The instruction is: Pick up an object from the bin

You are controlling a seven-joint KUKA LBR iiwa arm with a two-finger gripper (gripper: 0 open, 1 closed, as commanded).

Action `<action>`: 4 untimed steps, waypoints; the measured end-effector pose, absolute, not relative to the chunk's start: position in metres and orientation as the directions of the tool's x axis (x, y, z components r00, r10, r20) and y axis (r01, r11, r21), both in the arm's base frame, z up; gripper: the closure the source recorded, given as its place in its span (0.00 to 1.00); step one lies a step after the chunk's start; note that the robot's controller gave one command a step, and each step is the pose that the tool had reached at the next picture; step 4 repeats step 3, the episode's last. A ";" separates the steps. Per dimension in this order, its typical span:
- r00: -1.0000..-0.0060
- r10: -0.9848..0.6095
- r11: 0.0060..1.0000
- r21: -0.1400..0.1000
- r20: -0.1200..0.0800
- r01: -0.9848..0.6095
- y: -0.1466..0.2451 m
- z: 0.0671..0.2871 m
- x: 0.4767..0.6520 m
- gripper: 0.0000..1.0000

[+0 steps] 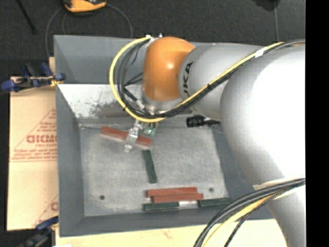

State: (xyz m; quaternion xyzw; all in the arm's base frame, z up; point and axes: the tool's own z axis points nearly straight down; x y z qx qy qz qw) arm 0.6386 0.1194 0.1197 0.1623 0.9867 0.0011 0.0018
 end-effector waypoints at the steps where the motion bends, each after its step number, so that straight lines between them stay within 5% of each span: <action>1: -0.965 0.264 0.965 0.001 -0.007 0.264 0.115 0.076 0.634 0.00; 2: -0.965 0.262 0.965 0.004 -0.012 0.262 0.115 0.085 0.637 1.00; 4: -0.965 0.262 0.965 0.004 -0.012 0.262 0.115 0.085 0.637 1.00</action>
Offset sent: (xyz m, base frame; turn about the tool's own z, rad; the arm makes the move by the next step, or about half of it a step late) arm -0.0019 -0.0016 -0.0497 0.1655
